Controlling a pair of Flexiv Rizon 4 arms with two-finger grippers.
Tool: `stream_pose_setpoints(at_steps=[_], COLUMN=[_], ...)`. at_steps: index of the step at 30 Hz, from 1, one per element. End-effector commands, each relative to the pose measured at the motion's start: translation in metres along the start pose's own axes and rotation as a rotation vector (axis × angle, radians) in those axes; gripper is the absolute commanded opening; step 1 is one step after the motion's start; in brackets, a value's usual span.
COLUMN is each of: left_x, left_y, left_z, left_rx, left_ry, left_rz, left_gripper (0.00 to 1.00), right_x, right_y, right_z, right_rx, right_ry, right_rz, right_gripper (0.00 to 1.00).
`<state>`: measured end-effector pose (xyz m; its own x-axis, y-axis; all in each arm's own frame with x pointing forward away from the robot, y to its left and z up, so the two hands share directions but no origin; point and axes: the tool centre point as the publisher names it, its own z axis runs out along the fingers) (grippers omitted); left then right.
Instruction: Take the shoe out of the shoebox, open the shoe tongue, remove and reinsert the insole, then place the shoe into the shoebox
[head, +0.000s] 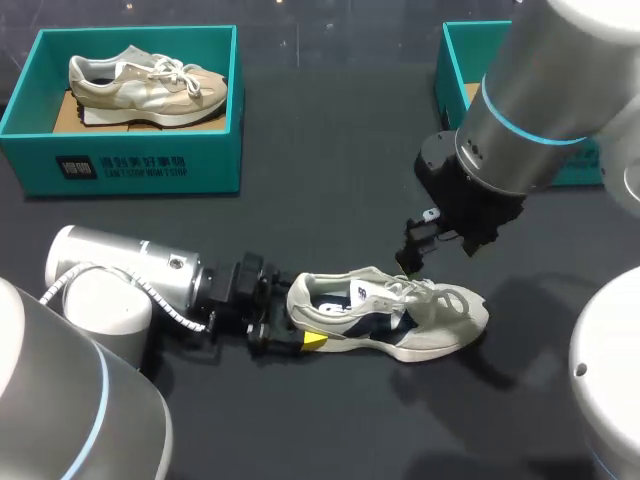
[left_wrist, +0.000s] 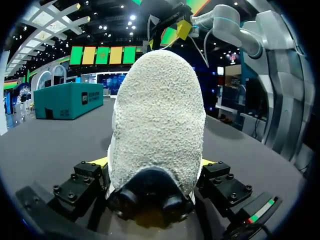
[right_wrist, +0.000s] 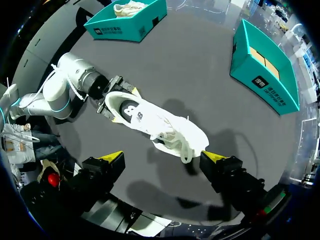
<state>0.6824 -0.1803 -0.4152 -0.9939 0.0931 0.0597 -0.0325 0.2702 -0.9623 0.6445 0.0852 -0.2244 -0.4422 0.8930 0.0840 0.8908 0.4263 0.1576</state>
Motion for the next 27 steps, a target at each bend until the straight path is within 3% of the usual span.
stream_pose_setpoints(at_steps=[1, 3, 7, 9, 12, 17, 22, 27], left_x=[0.002, 0.002, 0.002, 0.002, 0.002, 0.002, 0.002, 0.002], left_y=[0.003, 0.003, 0.003, 0.003, 0.003, 0.003, 0.003, 0.003], left_z=[-0.002, -0.002, -0.002, -0.002, -0.002, -0.002, -0.002, -0.002], left_rx=[-0.001, -0.001, -0.001, -0.001, -0.001, -0.001, -0.001, -0.001], left_ry=[-0.002, -0.002, -0.002, -0.002, -0.002, -0.002, -0.002, -0.002], left_rz=[0.0, 0.0, 0.0, 0.0, 0.0, 0.0, 0.0, 0.0], left_gripper=[0.0, 0.0, 0.0, 0.0, 0.0, 0.0, 0.0, 0.0], right_x=[0.003, 0.003, 0.021, 0.03, 0.047, 0.065, 0.078, 0.081], right_y=[0.005, 0.005, 0.021, 0.026, 0.039, 0.044, 0.044, 0.044], right_z=[0.003, 0.003, 0.0, 0.001, 0.008, 0.021, 0.036, 0.038], right_rx=[0.016, 0.016, 0.014, -0.039, 0.001, 0.034, 0.091, 0.091], right_ry=[-0.021, -0.021, -0.13, -0.115, -0.163, -0.193, -0.24, -0.235], right_rz=[0.001, 0.001, 0.085, 0.101, 0.103, 0.175, 0.309, 0.321], right_gripper=[1.0, 1.0, 1.0, 1.0, 1.0, 1.0, 1.0, 1.0])
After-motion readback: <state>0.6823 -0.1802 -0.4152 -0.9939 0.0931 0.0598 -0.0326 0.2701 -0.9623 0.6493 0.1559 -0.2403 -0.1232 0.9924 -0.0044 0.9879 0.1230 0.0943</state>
